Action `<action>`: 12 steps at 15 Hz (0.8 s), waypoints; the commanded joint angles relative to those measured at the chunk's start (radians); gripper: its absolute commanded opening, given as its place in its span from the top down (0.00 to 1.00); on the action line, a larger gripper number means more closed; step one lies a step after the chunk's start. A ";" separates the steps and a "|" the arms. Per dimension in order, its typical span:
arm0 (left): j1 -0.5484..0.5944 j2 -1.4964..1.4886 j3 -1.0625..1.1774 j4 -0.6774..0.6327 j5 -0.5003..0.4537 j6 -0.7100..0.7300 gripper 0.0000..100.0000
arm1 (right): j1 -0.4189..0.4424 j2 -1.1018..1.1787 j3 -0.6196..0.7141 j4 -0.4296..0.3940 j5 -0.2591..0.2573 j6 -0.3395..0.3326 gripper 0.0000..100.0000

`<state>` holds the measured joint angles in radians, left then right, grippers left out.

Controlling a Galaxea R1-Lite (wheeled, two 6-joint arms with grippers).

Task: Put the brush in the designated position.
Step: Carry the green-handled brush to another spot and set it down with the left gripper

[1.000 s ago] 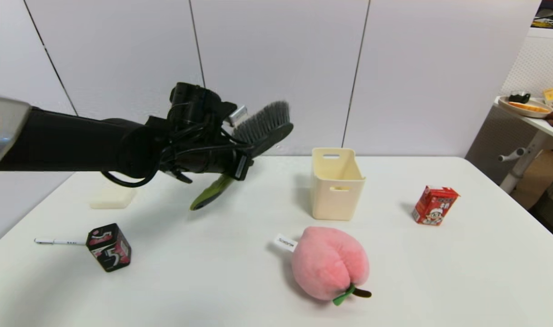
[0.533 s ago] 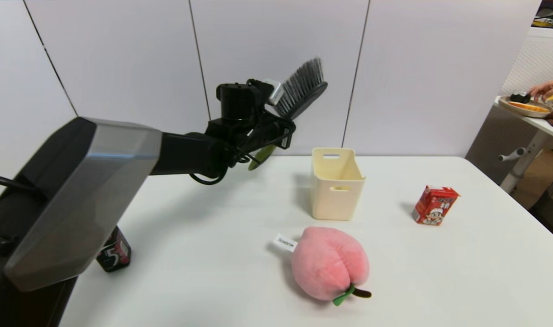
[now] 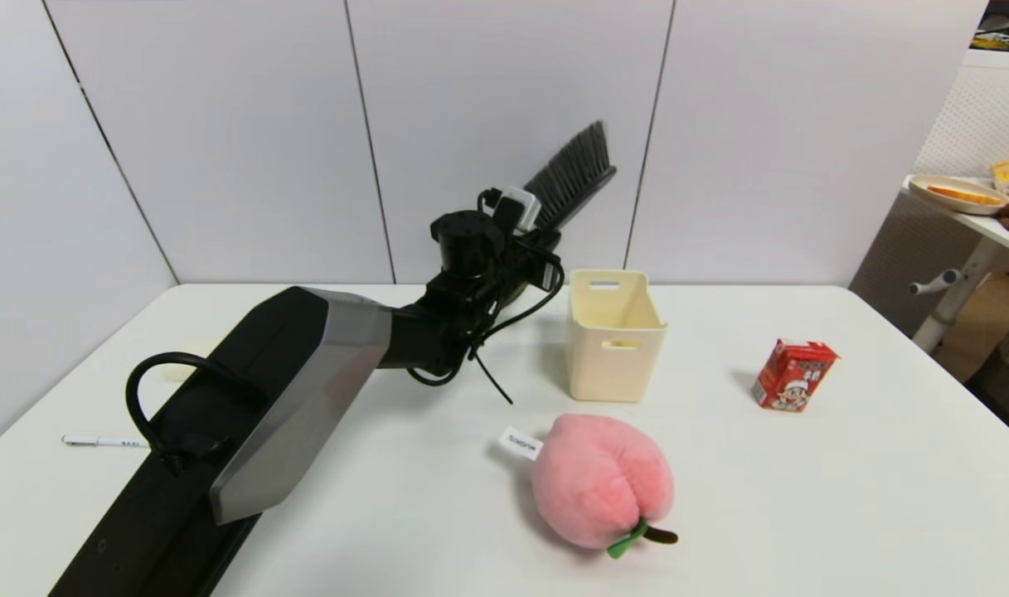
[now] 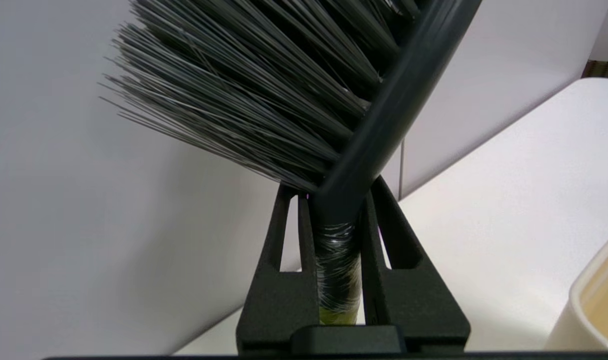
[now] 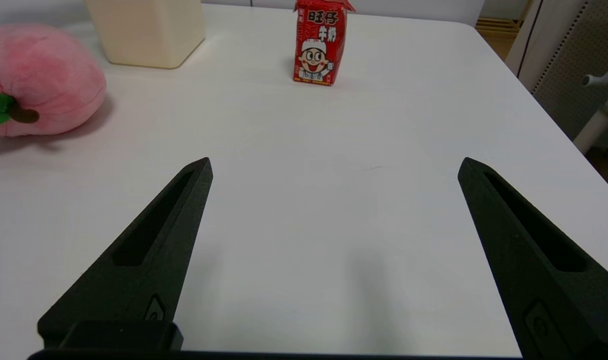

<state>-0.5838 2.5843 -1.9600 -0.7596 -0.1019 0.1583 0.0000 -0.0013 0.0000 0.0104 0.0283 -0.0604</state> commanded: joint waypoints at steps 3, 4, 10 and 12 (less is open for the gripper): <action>-0.027 0.054 -0.010 -0.009 -0.001 0.007 1.00 | 0.000 0.001 0.002 0.000 0.001 -0.001 0.00; -0.027 0.054 -0.010 -0.010 -0.001 0.014 1.00 | 0.000 0.001 0.002 0.000 0.001 -0.001 0.00; -0.022 0.051 -0.010 -0.010 -0.001 0.017 0.00 | 0.000 0.001 0.002 0.000 0.001 -0.001 0.00; -0.019 0.050 -0.010 -0.009 -0.001 0.017 0.00 | 0.000 0.001 0.002 -0.001 0.001 -0.001 0.00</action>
<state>-0.6043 2.6377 -1.9685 -0.7609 -0.1015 0.1736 0.0000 -0.0013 0.0000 0.0109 0.0279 -0.0606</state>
